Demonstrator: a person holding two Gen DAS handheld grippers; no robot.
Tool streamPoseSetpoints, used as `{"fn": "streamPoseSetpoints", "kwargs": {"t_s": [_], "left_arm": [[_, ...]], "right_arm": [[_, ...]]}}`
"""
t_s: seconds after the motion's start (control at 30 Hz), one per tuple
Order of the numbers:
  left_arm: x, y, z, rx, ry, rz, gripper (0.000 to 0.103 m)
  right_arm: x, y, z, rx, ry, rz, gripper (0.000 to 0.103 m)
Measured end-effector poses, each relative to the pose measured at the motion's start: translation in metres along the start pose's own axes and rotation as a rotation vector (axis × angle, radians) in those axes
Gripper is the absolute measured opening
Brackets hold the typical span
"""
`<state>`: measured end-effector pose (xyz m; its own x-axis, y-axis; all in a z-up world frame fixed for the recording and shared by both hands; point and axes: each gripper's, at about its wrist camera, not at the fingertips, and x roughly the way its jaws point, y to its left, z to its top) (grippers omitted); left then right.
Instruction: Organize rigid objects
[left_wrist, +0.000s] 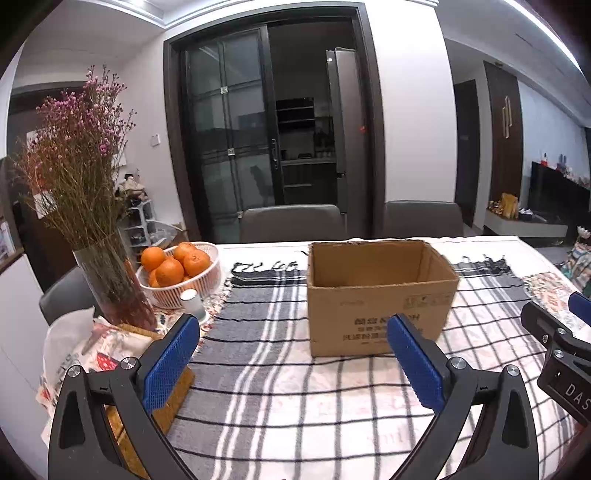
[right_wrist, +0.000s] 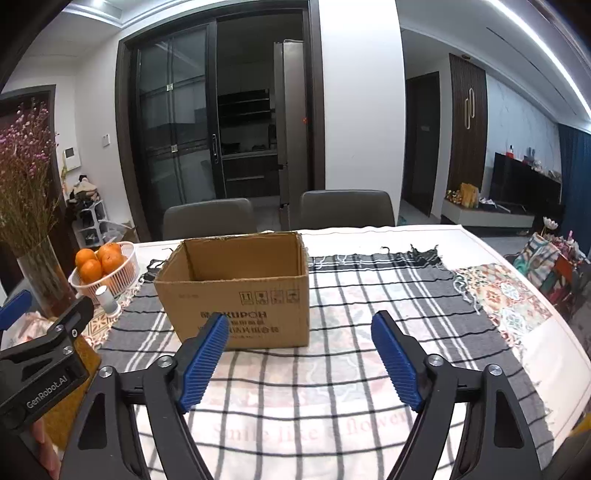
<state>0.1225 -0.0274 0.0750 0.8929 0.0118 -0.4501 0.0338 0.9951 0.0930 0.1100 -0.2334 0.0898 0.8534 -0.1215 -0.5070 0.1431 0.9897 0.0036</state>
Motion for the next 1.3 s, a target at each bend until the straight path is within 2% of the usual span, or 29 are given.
{"fn": "streamPoseSetpoints", "kwargs": {"t_s": [0.17, 0.37, 1.3], "left_arm": [[-0.008, -0.001, -0.008, -0.01, 0.01, -0.029, 0.103], [-0.019, -0.001, -0.014, -0.016, 0.002, -0.042, 0.103], [-0.033, 0.004, -0.022, -0.018, -0.009, -0.064, 0.103]], "right_arm": [[-0.017, -0.002, -0.006, -0.011, -0.031, -0.022, 0.083], [-0.028, -0.002, -0.013, -0.014, -0.033, -0.008, 0.083], [-0.039, 0.002, -0.024, -0.005, -0.027, 0.011, 0.083]]}}
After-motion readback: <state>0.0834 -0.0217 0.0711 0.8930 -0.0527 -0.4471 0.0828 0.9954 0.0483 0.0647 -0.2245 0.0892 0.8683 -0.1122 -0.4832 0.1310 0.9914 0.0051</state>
